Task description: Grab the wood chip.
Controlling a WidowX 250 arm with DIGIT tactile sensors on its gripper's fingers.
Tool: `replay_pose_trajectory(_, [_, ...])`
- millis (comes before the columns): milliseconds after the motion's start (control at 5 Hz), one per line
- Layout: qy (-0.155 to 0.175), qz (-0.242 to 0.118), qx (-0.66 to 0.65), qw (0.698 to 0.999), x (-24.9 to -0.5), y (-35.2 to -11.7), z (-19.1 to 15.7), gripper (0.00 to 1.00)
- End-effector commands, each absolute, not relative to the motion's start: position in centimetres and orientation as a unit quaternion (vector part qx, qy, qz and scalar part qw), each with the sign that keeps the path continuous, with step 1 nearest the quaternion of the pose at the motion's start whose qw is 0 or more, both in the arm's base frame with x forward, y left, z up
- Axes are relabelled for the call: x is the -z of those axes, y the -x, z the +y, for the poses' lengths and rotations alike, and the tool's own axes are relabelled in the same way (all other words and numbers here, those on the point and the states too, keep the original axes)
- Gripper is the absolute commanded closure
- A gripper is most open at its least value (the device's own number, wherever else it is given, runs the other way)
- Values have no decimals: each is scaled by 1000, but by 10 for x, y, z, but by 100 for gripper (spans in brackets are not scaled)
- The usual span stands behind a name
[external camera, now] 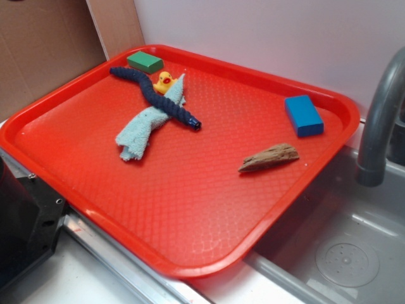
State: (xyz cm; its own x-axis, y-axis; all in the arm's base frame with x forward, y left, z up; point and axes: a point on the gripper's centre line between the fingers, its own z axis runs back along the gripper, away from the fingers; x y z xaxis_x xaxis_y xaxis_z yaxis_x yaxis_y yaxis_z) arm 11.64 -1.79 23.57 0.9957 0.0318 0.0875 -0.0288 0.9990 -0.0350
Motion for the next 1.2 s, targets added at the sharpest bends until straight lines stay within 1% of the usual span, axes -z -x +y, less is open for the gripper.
replay_pose_trajectory(0, [17,-44,-15,999,-236,-116,-18,0])
replay_pose_trajectory(200, [-11,-53,66,996,-196,-139,-67,0])
replay_pose_trajectory(400, [10,-66,137,988,-171,-165,-106,0])
replay_pose_trajectory(600, [52,-99,185,976,-147,-186,-142,0])
replay_pose_trajectory(800, [59,-111,197,972,-126,-205,-161,0])
replay_pose_trajectory(1000, [54,-102,190,975,-108,-216,-165,0])
